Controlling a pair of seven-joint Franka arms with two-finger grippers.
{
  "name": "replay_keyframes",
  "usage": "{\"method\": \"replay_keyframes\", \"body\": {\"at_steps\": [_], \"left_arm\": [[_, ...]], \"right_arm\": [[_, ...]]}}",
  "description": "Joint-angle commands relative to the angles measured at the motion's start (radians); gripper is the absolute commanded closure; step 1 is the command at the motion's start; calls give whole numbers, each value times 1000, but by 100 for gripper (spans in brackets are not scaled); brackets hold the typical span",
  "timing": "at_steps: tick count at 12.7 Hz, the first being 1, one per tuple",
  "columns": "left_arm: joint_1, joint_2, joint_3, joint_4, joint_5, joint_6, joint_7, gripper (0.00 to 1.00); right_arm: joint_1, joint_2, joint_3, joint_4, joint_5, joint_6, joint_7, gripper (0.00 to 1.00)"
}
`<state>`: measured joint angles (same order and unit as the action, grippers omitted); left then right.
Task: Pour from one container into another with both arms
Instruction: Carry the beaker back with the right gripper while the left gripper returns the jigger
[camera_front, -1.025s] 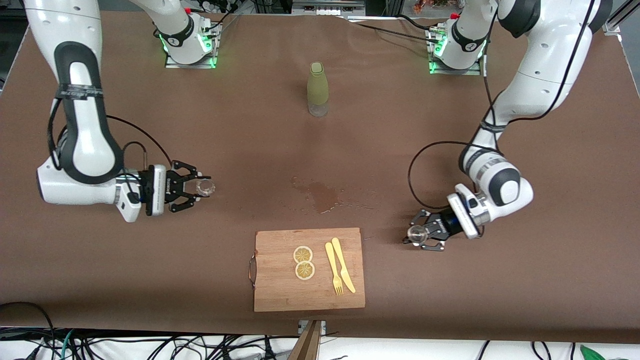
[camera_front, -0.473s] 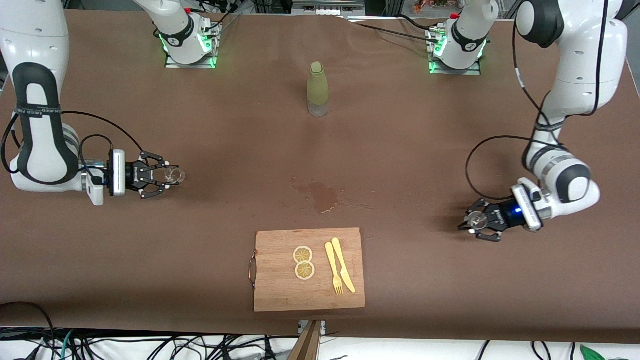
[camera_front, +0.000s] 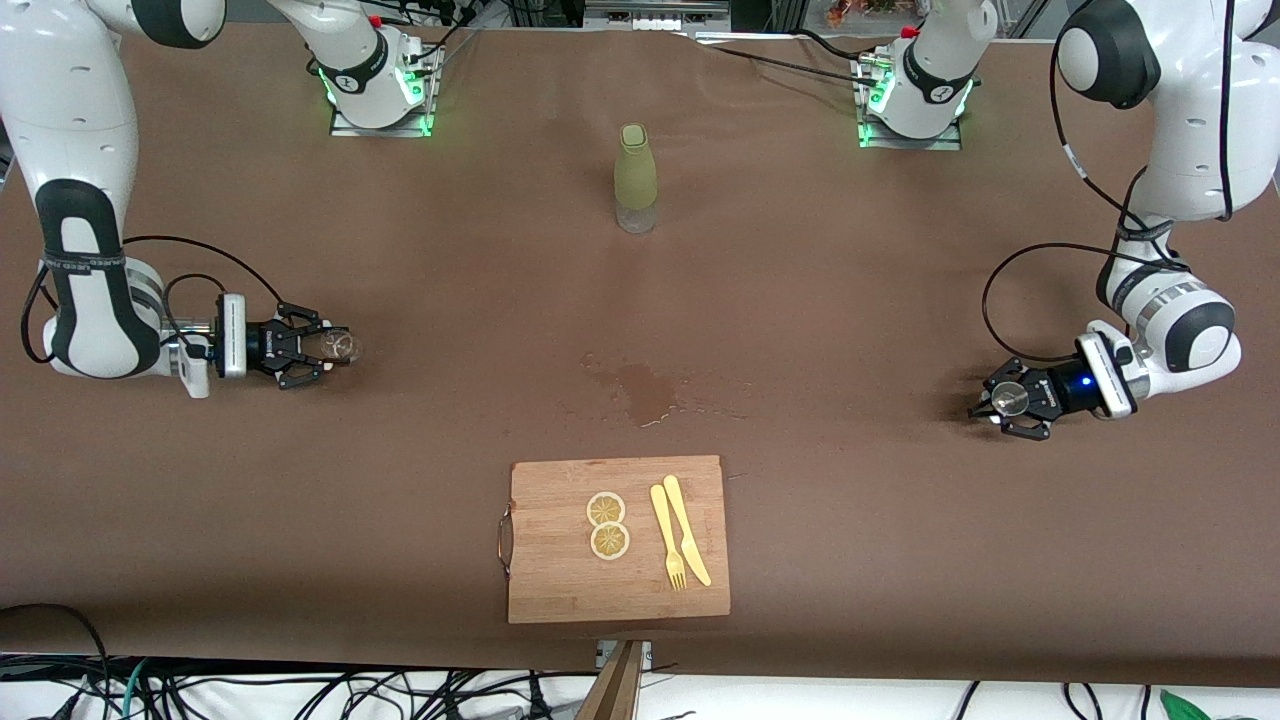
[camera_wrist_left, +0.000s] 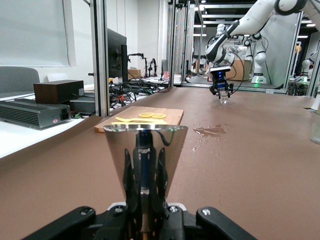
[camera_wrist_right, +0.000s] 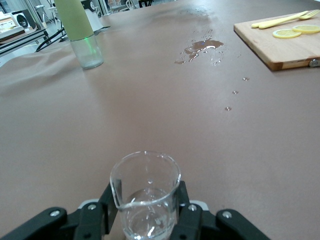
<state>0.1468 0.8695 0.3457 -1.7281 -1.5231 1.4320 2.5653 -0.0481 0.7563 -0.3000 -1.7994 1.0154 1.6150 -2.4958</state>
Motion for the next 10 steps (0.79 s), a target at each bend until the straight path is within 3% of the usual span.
{"method": "replay_keyframes", "body": {"at_steps": [1, 4, 5, 6, 10], "left_arm": [[23, 29, 10, -4, 0, -86, 76, 100], [33, 74, 16, -4, -2, -113, 111, 100], [33, 86, 15, -4, -12, -122, 125, 100], [33, 88, 16, -4, -12, -122, 125, 100], [33, 102, 16, -7, -3, -128, 133, 98]], "right_arm": [[-21, 23, 15, 43, 15, -15, -15, 67], [-27, 35, 13, 46, 14, -15, -17, 60], [-29, 37, 13, 46, 12, -15, -17, 43], [-27, 37, 10, 46, 11, -18, -9, 0], [-30, 32, -16, 48, -15, -18, 0, 0]]}}
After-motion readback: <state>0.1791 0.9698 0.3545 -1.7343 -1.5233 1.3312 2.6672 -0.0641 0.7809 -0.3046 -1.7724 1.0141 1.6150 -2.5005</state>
